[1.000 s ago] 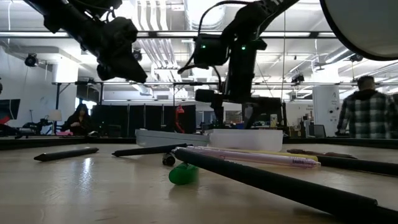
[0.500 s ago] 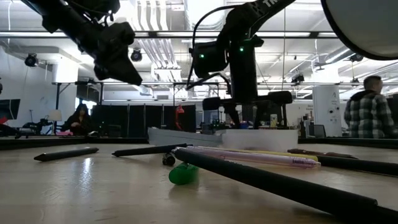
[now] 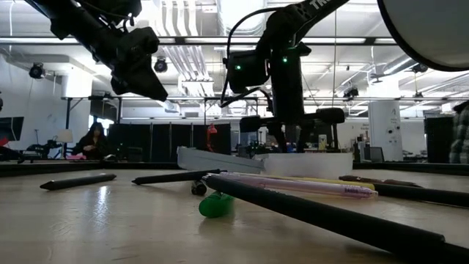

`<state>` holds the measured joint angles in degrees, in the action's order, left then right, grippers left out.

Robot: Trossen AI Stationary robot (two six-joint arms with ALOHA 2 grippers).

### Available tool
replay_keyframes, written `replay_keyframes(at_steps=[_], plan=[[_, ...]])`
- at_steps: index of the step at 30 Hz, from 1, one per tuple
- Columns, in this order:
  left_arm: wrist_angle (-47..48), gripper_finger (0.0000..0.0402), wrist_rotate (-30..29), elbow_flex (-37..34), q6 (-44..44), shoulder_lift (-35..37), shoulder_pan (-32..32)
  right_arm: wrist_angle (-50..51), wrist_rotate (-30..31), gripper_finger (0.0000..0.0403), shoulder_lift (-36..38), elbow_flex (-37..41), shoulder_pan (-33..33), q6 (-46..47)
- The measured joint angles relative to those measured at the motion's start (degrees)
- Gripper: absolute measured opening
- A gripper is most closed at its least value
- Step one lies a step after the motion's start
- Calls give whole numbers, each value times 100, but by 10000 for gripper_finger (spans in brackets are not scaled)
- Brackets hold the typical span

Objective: Pick & place school supplies into a supply box
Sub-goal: Put the purple scissors into the gray supply box

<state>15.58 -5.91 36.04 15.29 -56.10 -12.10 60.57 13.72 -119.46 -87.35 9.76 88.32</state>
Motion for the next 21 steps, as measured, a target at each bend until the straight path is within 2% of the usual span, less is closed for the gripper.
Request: replay_keyframes(at_steps=[10, 21], plan=[[-44, 71, 0, -44, 2, 0, 0, 145, 351, 48, 426, -42, -37, -729], [-125, 71, -2, -44, 24, 0, 2, 217, 408, 46, 707, -39, -20, -2484]])
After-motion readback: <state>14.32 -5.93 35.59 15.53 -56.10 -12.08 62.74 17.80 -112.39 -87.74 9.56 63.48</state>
